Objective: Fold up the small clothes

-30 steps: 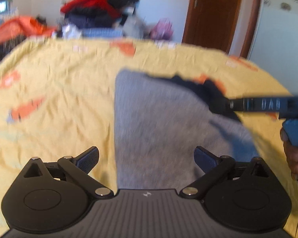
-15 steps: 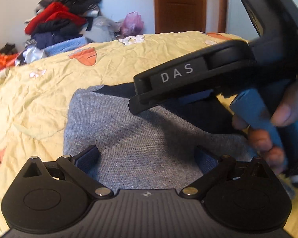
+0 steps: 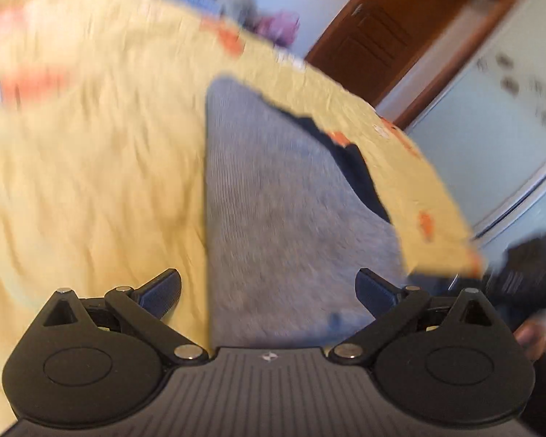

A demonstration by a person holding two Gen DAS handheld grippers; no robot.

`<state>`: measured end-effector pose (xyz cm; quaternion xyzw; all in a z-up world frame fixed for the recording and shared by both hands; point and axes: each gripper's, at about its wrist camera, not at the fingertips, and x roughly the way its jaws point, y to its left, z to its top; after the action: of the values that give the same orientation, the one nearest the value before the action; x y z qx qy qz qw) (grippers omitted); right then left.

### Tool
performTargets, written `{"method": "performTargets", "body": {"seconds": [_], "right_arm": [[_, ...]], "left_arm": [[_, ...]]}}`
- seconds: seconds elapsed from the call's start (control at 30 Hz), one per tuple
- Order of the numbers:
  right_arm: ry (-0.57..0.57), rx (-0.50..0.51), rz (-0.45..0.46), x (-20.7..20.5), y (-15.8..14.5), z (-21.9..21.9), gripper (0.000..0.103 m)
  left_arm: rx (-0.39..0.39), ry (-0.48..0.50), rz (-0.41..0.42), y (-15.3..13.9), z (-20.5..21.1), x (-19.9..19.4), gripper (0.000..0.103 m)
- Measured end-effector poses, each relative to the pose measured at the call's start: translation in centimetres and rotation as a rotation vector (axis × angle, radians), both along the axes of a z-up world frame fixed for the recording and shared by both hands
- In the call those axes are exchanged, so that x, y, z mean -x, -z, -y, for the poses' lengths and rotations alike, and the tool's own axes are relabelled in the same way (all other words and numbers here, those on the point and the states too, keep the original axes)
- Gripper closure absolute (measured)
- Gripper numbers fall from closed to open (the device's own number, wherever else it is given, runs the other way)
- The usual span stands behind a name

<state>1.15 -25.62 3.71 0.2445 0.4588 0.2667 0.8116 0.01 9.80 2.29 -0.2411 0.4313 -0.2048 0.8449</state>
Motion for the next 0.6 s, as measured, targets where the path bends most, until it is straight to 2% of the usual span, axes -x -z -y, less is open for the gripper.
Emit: {"method": "performTargets", "body": {"seconds": [0.07, 0.1, 0.13, 0.17, 0.2, 0.23, 0.33, 0.4, 0.47, 0.57, 0.6], "right_arm": [[-0.033, -0.019, 0.005, 1.2, 0.6, -0.7, 0.025], [-0.032, -0.039, -0.001, 1.3, 0.7, -0.9, 0.025], [-0.017, -0.054, -0.014, 1.2, 0.7, -1.0, 0.03], [-0.004, -0.068, -0.033, 0.9, 0.7, -1.1, 0.039], [0.005, -0.071, -0.064, 0.5, 0.9, -1.1, 0.069], [0.011, -0.041, -0.092, 0.2, 1.3, -1.3, 0.082], [-0.028, -0.024, -0.074, 0.7, 0.9, -1.6, 0.083], [-0.055, -0.048, -0.039, 1.7, -0.4, -1.3, 0.083], [-0.073, -0.071, -0.016, 2.9, -1.3, -0.6, 0.084], [-0.074, 0.001, -0.021, 3.5, -0.6, -0.1, 0.081], [-0.065, -0.003, -0.036, 3.5, 0.0, 0.1, 0.074]], "left_arm": [[0.044, -0.013, -0.012, 0.1, 0.1, -0.4, 0.004], [0.052, -0.014, -0.024, 0.1, 0.3, -1.1, 0.01], [0.048, -0.018, -0.036, 0.1, 0.4, -1.2, 0.034], [0.031, -0.016, -0.063, 0.2, 0.8, -1.7, 0.053], [-0.007, -0.016, -0.097, 0.3, 1.2, -2.1, 0.079], [-0.029, -0.024, -0.106, 0.3, 1.3, -2.3, 0.082], [-0.048, -0.013, -0.096, -1.0, 1.2, -1.5, 0.089], [-0.059, 0.017, -0.048, -2.3, 0.8, 0.1, 0.089], [-0.061, 0.05, -0.041, -2.2, 0.5, 1.3, 0.089], [-0.162, 0.058, -0.028, -1.2, 1.1, 2.4, 0.087], [-0.174, 0.061, -0.014, -1.2, 1.1, 2.7, 0.082]]}}
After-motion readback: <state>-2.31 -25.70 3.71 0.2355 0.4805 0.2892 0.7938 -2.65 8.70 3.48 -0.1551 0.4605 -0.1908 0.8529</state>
